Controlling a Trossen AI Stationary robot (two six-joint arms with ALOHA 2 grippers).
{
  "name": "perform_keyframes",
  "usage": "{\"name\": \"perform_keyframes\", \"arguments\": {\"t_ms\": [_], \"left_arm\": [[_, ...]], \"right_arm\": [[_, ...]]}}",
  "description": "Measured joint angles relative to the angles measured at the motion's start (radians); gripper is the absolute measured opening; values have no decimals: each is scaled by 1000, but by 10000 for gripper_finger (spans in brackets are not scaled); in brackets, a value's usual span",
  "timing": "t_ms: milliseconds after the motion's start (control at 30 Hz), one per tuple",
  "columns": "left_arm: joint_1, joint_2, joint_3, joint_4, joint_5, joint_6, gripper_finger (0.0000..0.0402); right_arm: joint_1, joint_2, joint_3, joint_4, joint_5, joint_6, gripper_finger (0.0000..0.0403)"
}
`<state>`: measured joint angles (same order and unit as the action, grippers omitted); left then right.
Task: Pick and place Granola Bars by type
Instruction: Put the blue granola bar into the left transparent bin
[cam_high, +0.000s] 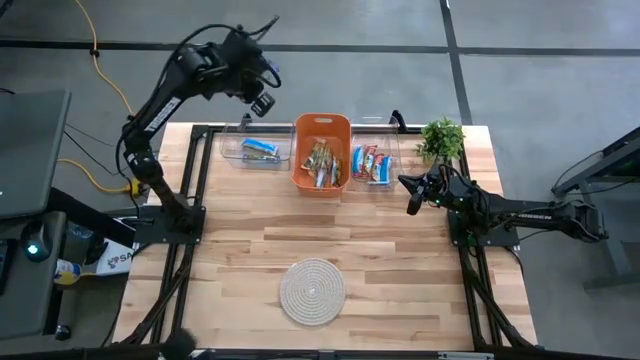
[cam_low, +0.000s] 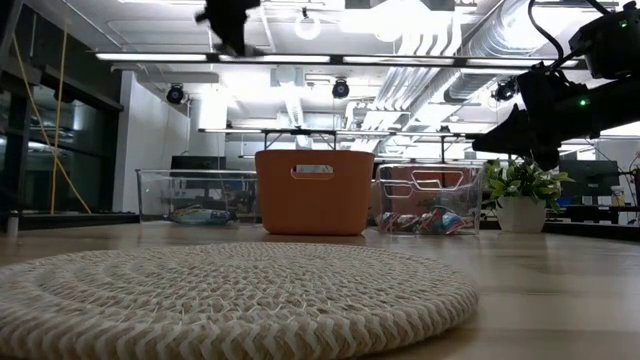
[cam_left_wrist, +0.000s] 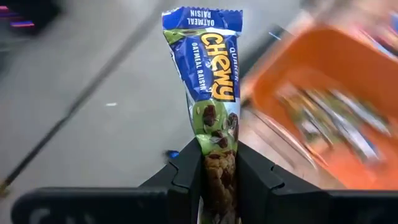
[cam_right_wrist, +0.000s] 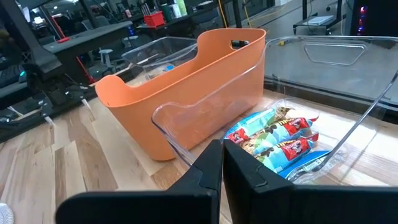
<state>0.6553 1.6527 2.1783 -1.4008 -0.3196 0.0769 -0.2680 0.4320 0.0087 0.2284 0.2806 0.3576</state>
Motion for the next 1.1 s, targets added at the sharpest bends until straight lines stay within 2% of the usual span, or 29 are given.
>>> {"name": "perform_keyframes", "arguments": {"t_ms": [100,200,400,633,833,1100], "left_arm": [[62,-1,-96,16,148,124,71],[108,0,-225,19,222,233,71],[159,0,-516,49,220,437,71],[156,0,-798,276,173,659,71],[156,0,-927,495,174,704,71],[156,0,-979,655,227,734,71]], "right_arm": [[0,0,0,0,0,0,0],[0,0,0,0,0,0,0],[0,0,0,0,0,0,0],[0,0,0,0,0,0,0],[0,0,0,0,0,0,0],[0,0,0,0,0,0,0]]}}
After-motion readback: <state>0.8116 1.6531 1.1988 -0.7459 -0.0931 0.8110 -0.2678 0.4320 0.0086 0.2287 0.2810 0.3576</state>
